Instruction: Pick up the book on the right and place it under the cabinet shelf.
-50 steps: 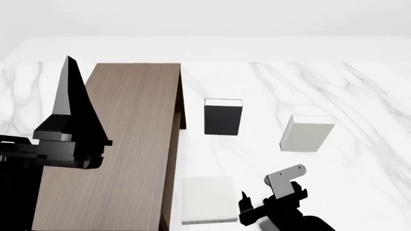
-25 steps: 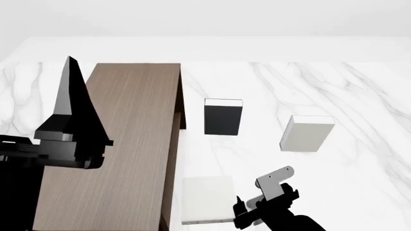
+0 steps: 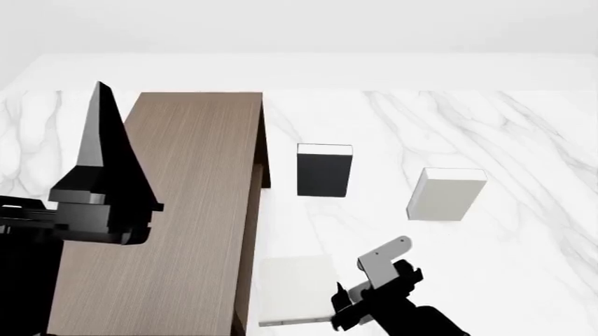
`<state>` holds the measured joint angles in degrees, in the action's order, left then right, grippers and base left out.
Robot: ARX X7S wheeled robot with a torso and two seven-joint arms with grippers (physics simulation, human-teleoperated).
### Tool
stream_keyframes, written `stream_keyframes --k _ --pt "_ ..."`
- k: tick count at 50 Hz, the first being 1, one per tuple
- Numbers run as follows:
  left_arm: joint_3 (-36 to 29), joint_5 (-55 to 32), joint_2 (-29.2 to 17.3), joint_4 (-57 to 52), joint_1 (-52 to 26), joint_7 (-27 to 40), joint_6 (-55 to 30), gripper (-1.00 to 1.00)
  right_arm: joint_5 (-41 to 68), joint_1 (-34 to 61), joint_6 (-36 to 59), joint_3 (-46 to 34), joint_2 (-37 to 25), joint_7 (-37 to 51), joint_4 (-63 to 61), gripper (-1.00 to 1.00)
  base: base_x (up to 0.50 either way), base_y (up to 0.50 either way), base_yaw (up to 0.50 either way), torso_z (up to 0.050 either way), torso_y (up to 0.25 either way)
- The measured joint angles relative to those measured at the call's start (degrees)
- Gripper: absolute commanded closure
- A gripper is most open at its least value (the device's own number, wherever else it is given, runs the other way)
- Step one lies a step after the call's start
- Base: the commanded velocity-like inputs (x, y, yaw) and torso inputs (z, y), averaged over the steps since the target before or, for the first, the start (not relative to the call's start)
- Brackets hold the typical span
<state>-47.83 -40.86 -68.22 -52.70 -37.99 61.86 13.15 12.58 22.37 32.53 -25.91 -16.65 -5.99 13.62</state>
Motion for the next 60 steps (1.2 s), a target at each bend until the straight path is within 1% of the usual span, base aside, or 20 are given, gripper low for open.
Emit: stream_keyframes --k 20,30,38,49,60 --pt "0.2 0.1 0.0 0.1 0.3 0.0 0.2 -1.00 -1.4 2.5 -0.1 -2.4 0.7 -5.1 2.6 -1.00 0.00 0.00 0.01 0.000 -0.007" --pt "0.4 0.1 -0.1 0.1 0.4 0.1 0.3 -1.00 -4.1 2.0 0.8 -3.9 1.0 -2.7 0.7 -1.00 0.00 0.00 0.01 0.000 -0.005" --pt "0.5 0.1 -0.1 0.1 0.5 0.1 0.3 -1.00 -3.5 1.1 1.5 -5.2 1.6 -2.0 -1.2 -1.00 0.00 0.00 0.00 0.000 -0.001" --pt "0.5 0.1 -0.1 0.0 0.5 0.0 0.3 -1.00 -1.8 0.5 2.4 -6.8 2.2 -3.0 -2.6 -1.00 0.00 0.00 0.00 0.000 -0.002" --pt "0.6 0.0 0.0 0.1 0.6 -0.2 0.2 -1.00 -0.4 1.6 2.0 -8.0 3.5 -4.6 -1.0 -1.00 0.00 0.00 0.00 0.000 0.000"
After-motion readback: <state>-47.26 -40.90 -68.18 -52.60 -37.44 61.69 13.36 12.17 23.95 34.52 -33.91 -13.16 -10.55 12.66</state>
